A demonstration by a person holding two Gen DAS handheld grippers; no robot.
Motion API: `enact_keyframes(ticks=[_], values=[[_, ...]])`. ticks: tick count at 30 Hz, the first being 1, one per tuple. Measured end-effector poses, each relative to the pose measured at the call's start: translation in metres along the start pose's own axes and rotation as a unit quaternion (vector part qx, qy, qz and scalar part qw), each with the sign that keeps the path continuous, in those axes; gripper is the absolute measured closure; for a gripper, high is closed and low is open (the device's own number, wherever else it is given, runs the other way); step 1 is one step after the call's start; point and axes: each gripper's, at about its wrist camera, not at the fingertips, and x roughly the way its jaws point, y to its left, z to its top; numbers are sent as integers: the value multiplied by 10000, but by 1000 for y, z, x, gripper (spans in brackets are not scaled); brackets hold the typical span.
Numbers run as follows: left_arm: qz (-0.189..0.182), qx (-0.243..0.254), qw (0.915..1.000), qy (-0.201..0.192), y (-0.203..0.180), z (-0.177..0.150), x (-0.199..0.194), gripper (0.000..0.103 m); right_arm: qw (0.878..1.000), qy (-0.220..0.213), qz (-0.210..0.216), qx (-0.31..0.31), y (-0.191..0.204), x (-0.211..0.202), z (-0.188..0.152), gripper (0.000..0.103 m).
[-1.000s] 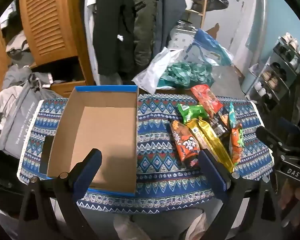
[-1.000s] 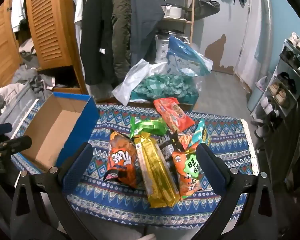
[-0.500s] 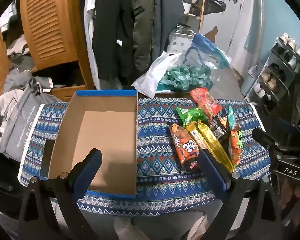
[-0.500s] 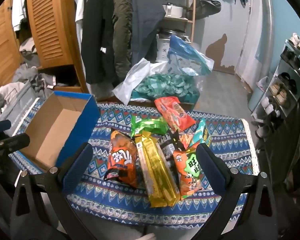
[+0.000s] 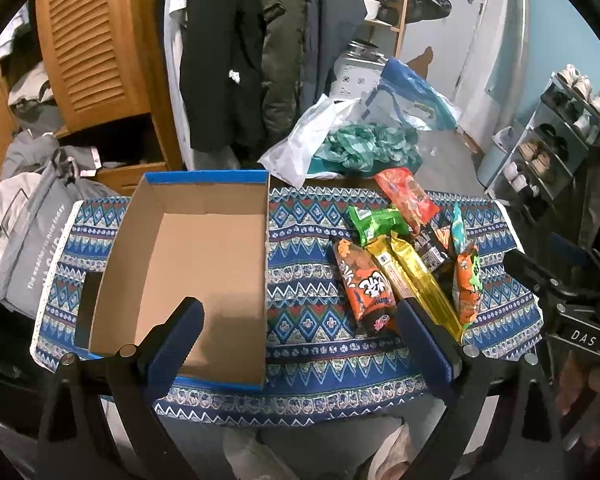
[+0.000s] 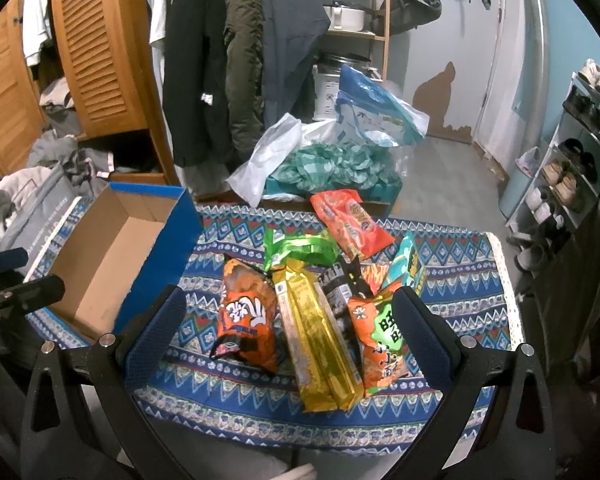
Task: Organize snacks
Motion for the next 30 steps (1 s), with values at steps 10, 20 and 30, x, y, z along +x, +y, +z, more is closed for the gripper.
enact_keyframes(ticks=[10, 20, 30], values=[[-9, 0, 10000, 29, -1, 0, 1, 5, 10000, 7, 12, 11, 0, 0, 0, 2], [-42, 4, 10000, 55, -2, -2, 2, 5, 10000, 10, 17, 25, -1, -1, -1, 2], [-75, 9, 9999, 123, -1, -1, 3, 5, 10000, 12, 22, 33, -2, -1, -1, 2]])
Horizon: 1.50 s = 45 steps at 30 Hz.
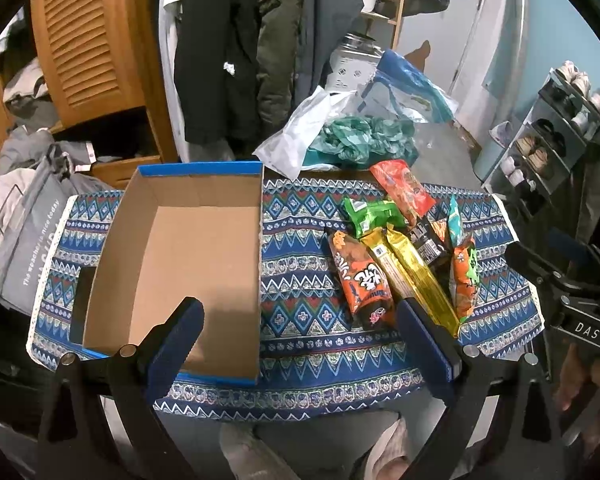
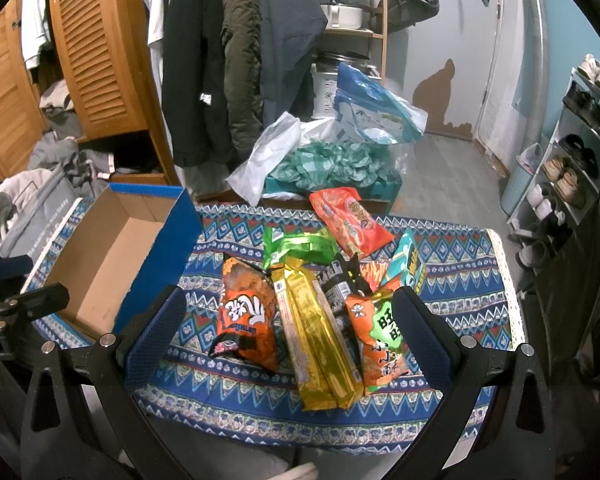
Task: Organize snacks
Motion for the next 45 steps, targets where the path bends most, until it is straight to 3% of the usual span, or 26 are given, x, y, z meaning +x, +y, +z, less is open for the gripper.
enact_keyframes(ticks=[33, 45], values=[[-18, 15, 10000, 83, -5, -2, 2, 5, 10000, 9, 8, 12, -3, -1, 0, 2], [187, 24, 9988, 453, -8, 0, 39, 5, 9999, 59, -101, 51, -32, 11, -11, 2]])
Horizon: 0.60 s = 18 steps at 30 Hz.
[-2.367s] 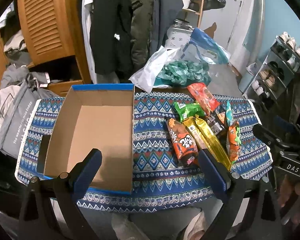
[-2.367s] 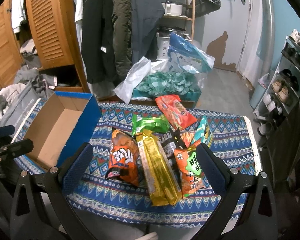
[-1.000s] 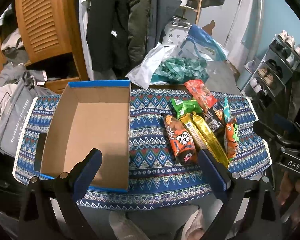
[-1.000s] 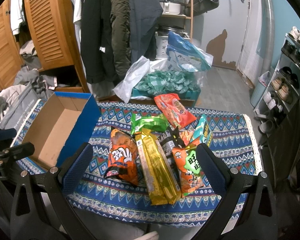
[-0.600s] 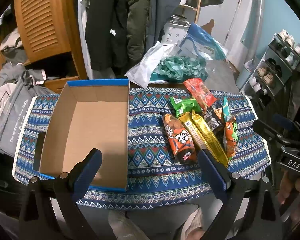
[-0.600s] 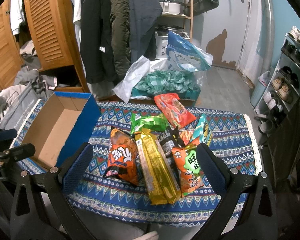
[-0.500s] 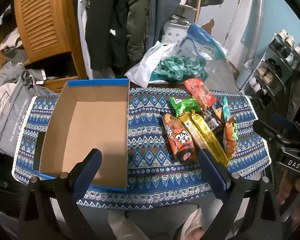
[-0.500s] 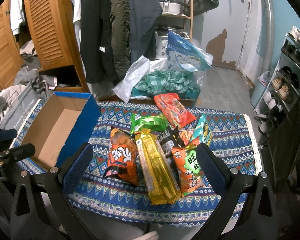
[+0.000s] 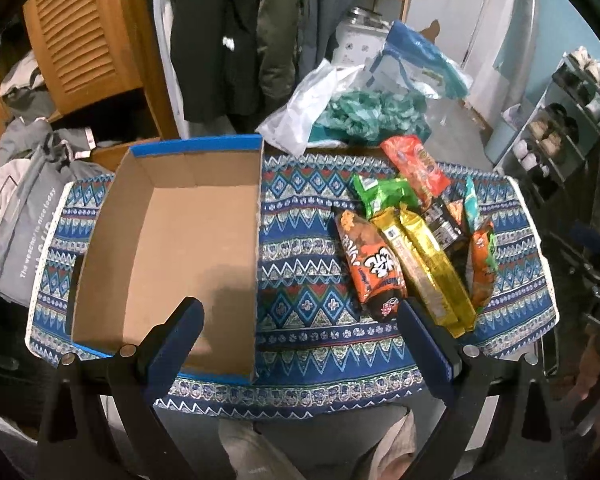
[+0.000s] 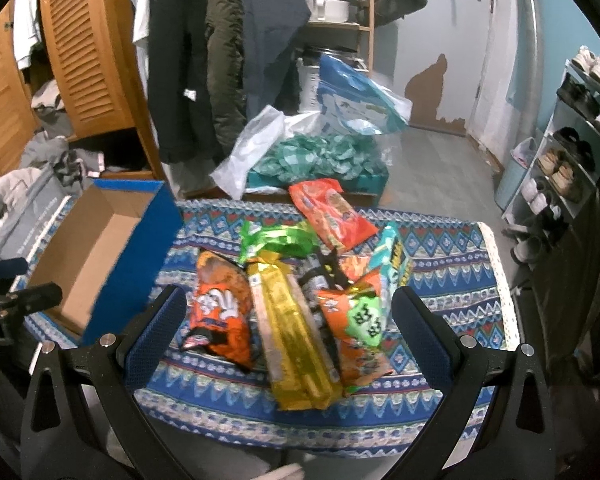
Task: Organize snacks
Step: 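Grasp the orange chip bag with the left tool while the right tool grasps the orange-green bag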
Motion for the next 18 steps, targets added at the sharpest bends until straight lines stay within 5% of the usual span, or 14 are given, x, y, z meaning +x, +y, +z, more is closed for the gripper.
enact_keyframes(ticks=[6, 18], values=[[-286, -261, 9985, 386, -8, 8, 21, 5, 9996, 201, 48, 168, -29, 15, -5, 2], [-210, -383, 9953, 867, -30, 22, 78, 5, 9975, 635, -160, 264, -69, 64, -19, 2]])
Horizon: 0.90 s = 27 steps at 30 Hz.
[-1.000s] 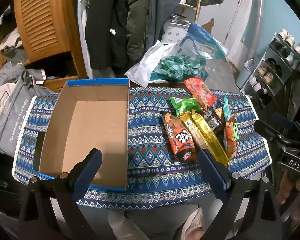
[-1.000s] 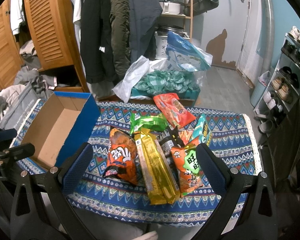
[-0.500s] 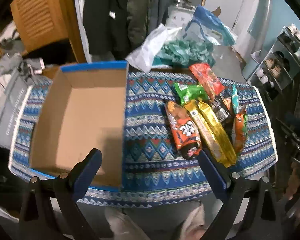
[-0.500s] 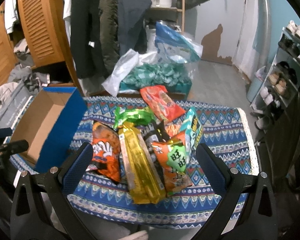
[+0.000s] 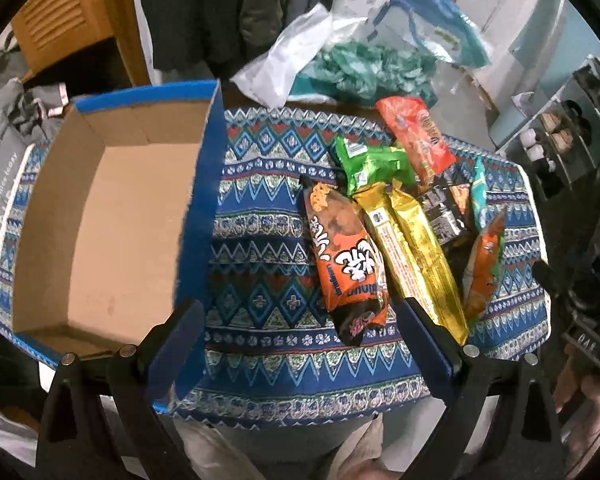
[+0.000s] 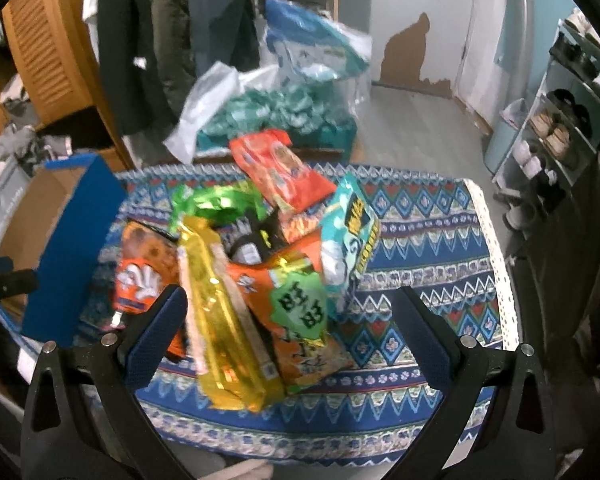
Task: Organize snacks
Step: 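Grasp the orange chip bag with the left tool while the right tool grasps the orange-green bag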
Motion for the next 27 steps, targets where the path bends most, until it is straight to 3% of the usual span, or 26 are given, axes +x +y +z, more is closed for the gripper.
enact_keyframes(ticks=[11, 18, 23, 27], values=[[85, -495, 9983, 286, -13, 20, 58, 5, 9987, 480, -78, -140, -9, 48, -17, 2], [190, -390, 9983, 398, -27, 27, 85, 5, 9968, 715, -121, -323, -10, 82, -25, 3], [361, -206, 9976, 561, -33, 30, 107, 5, 9963, 833, 73, -218, -13, 104, -26, 10], [236, -195, 9971, 690, -35, 30, 121, 5, 9954, 908, 95, -293, -9, 113, -27, 14]])
